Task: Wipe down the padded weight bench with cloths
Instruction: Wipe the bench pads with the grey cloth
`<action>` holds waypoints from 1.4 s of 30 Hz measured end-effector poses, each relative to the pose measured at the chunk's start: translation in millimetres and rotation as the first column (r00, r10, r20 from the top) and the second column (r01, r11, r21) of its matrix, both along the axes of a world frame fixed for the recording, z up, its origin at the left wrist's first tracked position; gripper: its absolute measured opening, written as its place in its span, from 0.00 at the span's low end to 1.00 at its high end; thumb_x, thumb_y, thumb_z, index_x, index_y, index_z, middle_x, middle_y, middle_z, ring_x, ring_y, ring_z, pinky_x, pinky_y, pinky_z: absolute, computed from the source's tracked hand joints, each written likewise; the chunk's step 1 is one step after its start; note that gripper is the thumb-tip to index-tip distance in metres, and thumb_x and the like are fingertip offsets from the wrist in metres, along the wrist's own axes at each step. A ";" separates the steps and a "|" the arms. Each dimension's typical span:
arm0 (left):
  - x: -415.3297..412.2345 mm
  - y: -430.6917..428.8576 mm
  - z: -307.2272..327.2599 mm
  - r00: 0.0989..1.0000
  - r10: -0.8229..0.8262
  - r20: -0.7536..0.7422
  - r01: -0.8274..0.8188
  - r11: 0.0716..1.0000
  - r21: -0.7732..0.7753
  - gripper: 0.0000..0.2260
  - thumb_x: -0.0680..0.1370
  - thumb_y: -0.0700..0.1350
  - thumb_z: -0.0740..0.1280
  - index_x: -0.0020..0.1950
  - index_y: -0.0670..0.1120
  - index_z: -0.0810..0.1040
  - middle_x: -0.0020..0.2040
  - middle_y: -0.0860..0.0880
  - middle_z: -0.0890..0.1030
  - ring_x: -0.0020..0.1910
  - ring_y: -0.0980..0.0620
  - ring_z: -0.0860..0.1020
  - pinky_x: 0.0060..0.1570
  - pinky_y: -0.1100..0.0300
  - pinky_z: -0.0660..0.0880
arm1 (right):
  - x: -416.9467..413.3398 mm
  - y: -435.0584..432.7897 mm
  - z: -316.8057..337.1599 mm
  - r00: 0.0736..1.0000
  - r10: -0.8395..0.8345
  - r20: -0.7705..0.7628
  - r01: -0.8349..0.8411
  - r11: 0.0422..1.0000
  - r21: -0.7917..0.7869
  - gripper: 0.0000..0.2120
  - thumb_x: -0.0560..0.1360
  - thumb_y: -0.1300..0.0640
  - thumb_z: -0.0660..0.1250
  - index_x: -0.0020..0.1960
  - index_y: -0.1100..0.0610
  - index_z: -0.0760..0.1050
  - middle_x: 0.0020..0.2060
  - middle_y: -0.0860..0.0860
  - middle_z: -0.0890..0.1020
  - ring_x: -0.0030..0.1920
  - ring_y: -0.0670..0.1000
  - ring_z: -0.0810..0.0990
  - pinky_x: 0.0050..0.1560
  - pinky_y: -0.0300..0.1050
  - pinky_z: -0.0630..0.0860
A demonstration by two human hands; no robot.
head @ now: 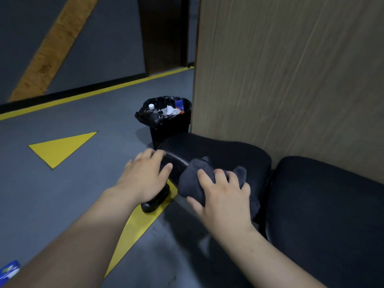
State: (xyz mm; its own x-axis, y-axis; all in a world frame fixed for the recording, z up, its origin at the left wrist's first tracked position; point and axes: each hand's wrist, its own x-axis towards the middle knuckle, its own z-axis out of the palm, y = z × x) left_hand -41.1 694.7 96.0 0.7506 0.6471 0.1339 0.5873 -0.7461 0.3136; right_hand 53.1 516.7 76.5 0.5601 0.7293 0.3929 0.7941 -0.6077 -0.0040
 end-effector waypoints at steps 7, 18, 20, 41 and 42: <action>43.4 -36.5 -6.4 0.971 -0.240 0.008 0.240 0.969 0.062 0.22 0.81 0.60 0.56 0.74 0.57 0.66 0.72 0.51 0.67 0.72 0.46 0.64 0.70 0.41 0.62 | 24.4 -62.9 1.3 0.998 -0.063 -0.005 0.063 0.997 0.055 0.30 0.70 0.30 0.57 0.63 0.47 0.77 0.52 0.51 0.82 0.53 0.59 0.81 0.42 0.59 0.76; 91.8 -33.4 -16.0 0.964 -0.264 -0.013 0.264 0.964 -0.020 0.23 0.81 0.61 0.56 0.76 0.60 0.62 0.79 0.50 0.58 0.78 0.50 0.50 0.76 0.38 0.45 | 108.6 -40.7 30.3 0.952 -0.134 -0.276 0.115 0.990 -0.084 0.36 0.73 0.25 0.53 0.77 0.39 0.57 0.69 0.42 0.69 0.70 0.51 0.67 0.63 0.53 0.69; 94.1 -25.0 -16.2 0.961 -0.275 -0.009 0.275 0.961 -0.025 0.25 0.80 0.64 0.57 0.76 0.61 0.63 0.78 0.51 0.59 0.78 0.51 0.51 0.76 0.38 0.44 | 124.2 -33.0 31.5 0.944 -0.117 -0.308 0.095 0.992 -0.085 0.36 0.72 0.25 0.54 0.76 0.39 0.58 0.69 0.42 0.69 0.70 0.51 0.67 0.64 0.55 0.68; 97.8 10.9 -8.6 0.915 -0.283 0.286 0.329 0.936 -0.124 0.24 0.75 0.66 0.57 0.69 0.63 0.71 0.69 0.64 0.70 0.69 0.58 0.69 0.70 0.47 0.66 | 126.0 31.5 46.7 0.803 0.198 -0.562 -0.180 0.980 0.087 0.51 0.69 0.33 0.68 0.81 0.51 0.46 0.79 0.51 0.55 0.79 0.52 0.52 0.77 0.58 0.52; 95.2 11.2 -9.3 0.917 -0.305 0.258 0.345 0.930 -0.126 0.25 0.73 0.68 0.59 0.69 0.64 0.70 0.69 0.65 0.69 0.70 0.59 0.68 0.70 0.45 0.65 | 134.6 22.6 49.0 0.792 0.193 -0.579 -0.167 0.981 0.098 0.49 0.69 0.33 0.69 0.81 0.49 0.49 0.80 0.50 0.54 0.79 0.51 0.49 0.77 0.58 0.52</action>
